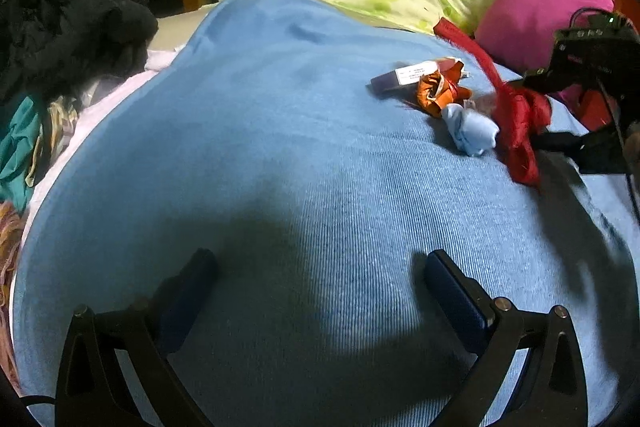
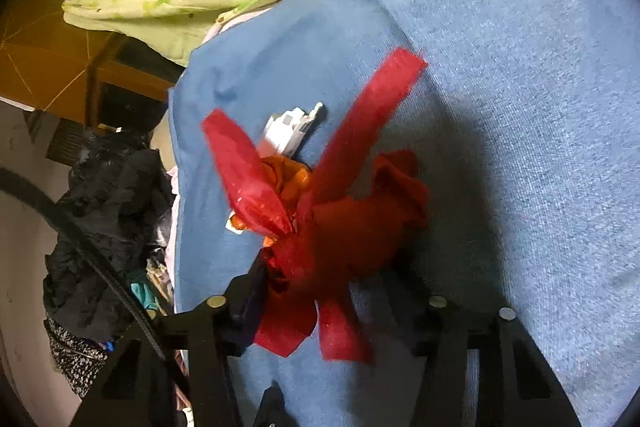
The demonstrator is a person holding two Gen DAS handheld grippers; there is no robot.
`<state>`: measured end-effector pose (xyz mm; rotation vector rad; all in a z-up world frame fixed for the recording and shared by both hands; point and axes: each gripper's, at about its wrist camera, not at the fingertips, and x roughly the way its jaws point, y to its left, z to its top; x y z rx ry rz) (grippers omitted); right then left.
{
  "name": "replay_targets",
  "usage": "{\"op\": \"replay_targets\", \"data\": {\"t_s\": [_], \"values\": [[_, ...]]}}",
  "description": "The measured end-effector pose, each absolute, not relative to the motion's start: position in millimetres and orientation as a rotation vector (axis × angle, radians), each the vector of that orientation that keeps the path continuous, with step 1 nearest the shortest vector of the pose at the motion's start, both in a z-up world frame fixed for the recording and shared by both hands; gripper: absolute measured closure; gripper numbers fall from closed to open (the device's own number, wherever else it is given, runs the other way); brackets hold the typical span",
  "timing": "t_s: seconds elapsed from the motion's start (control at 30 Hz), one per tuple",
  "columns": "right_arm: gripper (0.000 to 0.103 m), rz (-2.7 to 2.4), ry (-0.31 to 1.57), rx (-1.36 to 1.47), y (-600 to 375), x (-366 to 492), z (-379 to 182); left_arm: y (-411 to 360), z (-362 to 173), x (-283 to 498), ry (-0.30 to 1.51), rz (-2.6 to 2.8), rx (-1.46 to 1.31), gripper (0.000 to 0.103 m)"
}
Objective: Collect trash
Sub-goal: 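Lower the right tool onto the red ribbon bow and close on it, then grasp the white mask with the left tool while the right tool lifts the red ribbon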
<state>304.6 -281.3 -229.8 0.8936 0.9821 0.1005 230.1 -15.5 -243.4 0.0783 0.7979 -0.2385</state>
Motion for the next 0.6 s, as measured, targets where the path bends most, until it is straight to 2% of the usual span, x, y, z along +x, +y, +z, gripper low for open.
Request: {"op": "replay_targets", "data": {"t_s": [0.17,0.4,0.47,0.6], "values": [[0.049,0.097,0.958,0.908,-300,285,-220,-16,-244,226,0.812,-0.228,0.075,0.000],[0.049,-0.030,0.957,0.748,-326,253,-203,-22,-236,230,0.895,-0.185,0.101,0.000],[0.049,-0.040,0.966,0.726,-330,249,-204,-27,-229,240,0.938,-0.203,0.104,0.000],[0.049,-0.047,0.998,0.718,-340,244,-209,-52,-203,255,0.895,-0.246,0.137,0.000]]}}
